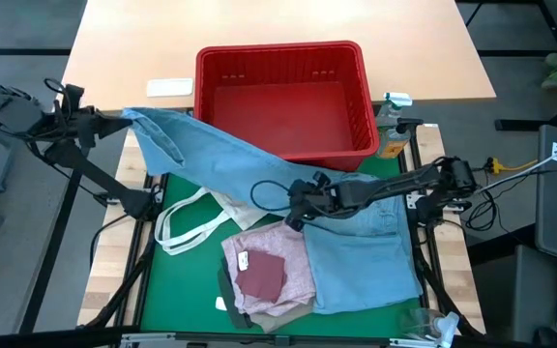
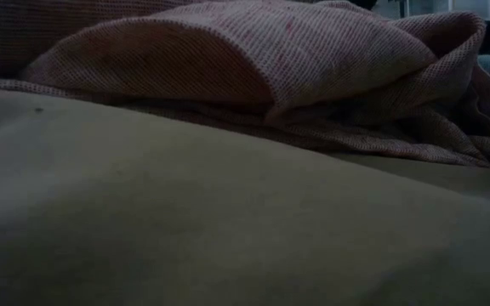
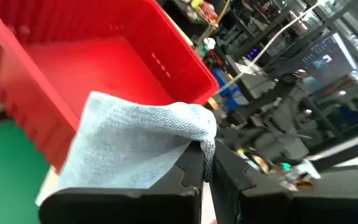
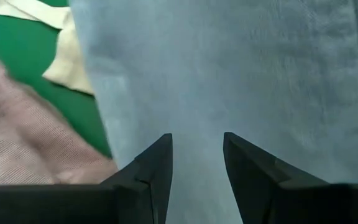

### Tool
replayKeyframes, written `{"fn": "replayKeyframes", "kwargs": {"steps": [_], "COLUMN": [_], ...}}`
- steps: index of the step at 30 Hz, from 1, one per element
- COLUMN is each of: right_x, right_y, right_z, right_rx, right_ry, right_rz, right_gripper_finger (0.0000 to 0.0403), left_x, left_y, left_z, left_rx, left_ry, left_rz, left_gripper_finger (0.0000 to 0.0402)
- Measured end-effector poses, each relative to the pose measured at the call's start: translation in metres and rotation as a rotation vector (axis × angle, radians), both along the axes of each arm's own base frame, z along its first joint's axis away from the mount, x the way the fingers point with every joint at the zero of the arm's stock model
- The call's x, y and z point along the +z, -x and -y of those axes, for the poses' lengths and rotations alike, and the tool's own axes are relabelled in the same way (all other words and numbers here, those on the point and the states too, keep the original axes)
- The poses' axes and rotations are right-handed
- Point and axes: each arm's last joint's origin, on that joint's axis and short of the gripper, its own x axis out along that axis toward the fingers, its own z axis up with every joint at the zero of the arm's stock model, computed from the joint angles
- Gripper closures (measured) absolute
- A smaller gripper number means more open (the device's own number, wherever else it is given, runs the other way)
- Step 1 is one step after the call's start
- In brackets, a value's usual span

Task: Fold laundry
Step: Fold the blue jeans

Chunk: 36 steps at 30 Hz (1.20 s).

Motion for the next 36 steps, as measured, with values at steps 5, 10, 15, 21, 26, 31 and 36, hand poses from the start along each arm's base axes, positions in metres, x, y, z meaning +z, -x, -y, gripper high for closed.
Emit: {"fn": "replayKeyframes", "kwargs": {"steps": [5, 10, 15, 21, 26, 31, 36], "right_x": [-0.009, -0.009, -0.01, -0.024, -0.036, -0.035, -0.035], "right_y": [-0.006, -0.008, -0.007, -0.014, -0.019, -0.021, -0.021], "right_z": [0.022, 0.048, 0.064, 0.074, 0.079, 0.081, 0.081], "right_rx": [-0.055, -0.124, -0.155, -0.163, -0.164, -0.171, -0.176], "right_ry": [-0.004, -0.009, -0.036, -0.023, -0.032, -0.03, -0.019], "right_rz": [-0.017, -0.008, -0.007, -0.027, -0.05, -0.027, -0.018], "right_gripper_finger": [0.026, 0.026, 0.026, 0.026, 0.026, 0.026, 0.026], "left_x": [0.001, 0.0, -0.01, -0.03, -0.04, -0.053, -0.066], "left_y": [-0.002, -0.003, -0.015, -0.05, -0.079, -0.107, -0.131], "left_z": [0.003, 0.004, 0.011, 0.031, 0.049, 0.067, 0.08], "left_rx": [-0.046, -0.073, -0.044, -0.053, -0.167, -0.236, -0.26], "left_ry": [0.098, 0.134, 0.145, 0.168, 0.228, 0.285, 0.301], "left_rz": [0.014, 0.009, -0.036, -0.053, 0.005, 0.047, 0.042], "left_gripper_finger": [0.0393, 0.0393, 0.0393, 0.0393, 0.0393, 0.0393, 0.0393]}}
